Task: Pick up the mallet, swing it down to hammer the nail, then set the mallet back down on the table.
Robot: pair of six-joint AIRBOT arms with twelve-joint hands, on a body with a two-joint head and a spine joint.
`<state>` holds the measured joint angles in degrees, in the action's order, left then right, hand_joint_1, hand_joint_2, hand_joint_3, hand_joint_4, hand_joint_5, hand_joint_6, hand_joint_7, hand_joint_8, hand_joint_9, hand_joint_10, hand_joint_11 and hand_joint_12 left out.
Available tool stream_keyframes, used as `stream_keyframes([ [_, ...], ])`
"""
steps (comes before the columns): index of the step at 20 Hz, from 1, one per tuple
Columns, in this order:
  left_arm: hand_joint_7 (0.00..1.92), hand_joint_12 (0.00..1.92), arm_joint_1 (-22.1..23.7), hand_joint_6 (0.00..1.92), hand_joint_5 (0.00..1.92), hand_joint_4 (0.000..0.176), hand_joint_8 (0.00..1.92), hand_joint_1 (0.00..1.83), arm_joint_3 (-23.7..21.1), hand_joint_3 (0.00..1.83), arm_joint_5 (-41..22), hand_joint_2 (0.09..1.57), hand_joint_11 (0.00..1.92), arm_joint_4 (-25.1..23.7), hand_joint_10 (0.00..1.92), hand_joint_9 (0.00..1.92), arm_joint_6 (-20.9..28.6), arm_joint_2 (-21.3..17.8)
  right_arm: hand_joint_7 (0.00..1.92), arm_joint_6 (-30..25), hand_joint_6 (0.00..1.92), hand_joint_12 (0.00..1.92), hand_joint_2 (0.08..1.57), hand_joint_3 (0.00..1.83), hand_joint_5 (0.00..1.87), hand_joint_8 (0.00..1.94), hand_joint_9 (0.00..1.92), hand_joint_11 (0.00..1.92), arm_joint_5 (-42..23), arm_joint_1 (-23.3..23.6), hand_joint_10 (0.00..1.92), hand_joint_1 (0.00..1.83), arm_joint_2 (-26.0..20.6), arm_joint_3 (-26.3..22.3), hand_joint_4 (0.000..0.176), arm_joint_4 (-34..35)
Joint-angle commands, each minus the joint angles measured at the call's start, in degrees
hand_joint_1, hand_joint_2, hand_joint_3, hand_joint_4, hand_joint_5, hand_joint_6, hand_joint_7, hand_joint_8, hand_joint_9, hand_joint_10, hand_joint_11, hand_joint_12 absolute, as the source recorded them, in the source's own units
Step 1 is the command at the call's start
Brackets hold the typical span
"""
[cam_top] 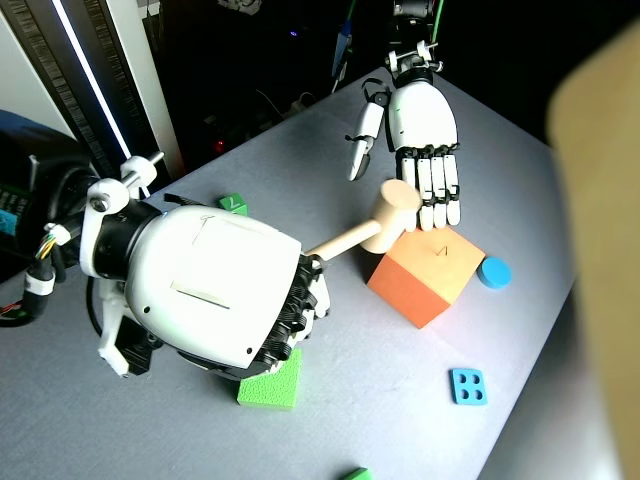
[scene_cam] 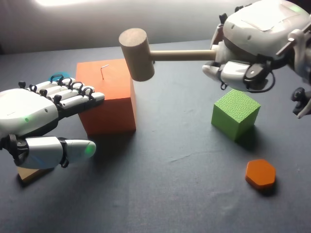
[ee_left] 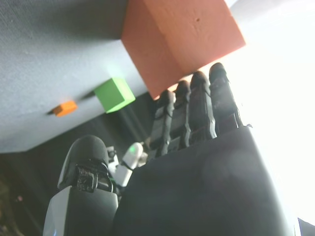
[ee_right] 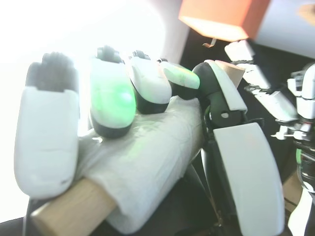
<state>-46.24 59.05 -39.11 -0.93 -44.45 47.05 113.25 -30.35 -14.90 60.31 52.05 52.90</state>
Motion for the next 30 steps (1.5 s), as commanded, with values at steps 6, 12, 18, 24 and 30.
stream_keyframes([
  [6,0.08,0.00,0.24,0.00,0.07,0.000,0.00,0.00,0.33,0.00,-4.59,1.31,0.00,0.75,0.00,0.06,0.27,0.06,1.64,0.17,1.92,1.92,1.57,0.02,1.35,1.94,1.75,1.89,-6.57,3.22,1.92,0.60,6.05,6.05,0.000,-2.50],
  [12,0.11,0.01,0.32,0.01,0.09,0.000,0.01,0.00,0.21,0.00,-4.58,1.31,0.02,0.75,0.01,0.08,0.27,0.06,1.64,2.11,1.92,1.92,1.57,0.05,1.35,1.94,1.74,1.88,-5.82,5.72,1.92,0.52,10.50,9.82,0.000,-2.44],
  [18,0.08,0.00,0.21,0.00,0.06,0.000,0.00,0.00,0.23,0.00,-4.56,1.30,0.00,0.75,0.00,0.06,0.27,0.07,1.63,2.14,1.92,1.92,1.57,0.02,1.34,1.94,1.74,1.88,-5.86,5.97,1.92,0.54,13.54,12.19,0.000,-2.42],
  [24,0.10,0.00,0.23,0.00,0.07,0.000,0.01,0.00,0.39,0.00,-4.39,1.30,0.01,0.76,0.01,0.08,0.27,0.10,1.61,1.60,1.92,1.92,1.57,0.02,1.31,1.94,1.72,1.86,-4.75,1.39,1.92,0.56,16.99,16.94,0.000,-2.47],
  [30,0.10,0.00,0.22,0.01,0.09,0.000,0.01,0.00,0.39,0.00,-4.36,1.30,0.01,0.76,0.00,0.07,0.38,0.14,1.61,3.94,1.92,1.92,1.57,0.02,1.31,1.94,1.71,1.86,-3.21,-2.64,1.92,0.58,18.47,19.32,0.000,-2.51],
])
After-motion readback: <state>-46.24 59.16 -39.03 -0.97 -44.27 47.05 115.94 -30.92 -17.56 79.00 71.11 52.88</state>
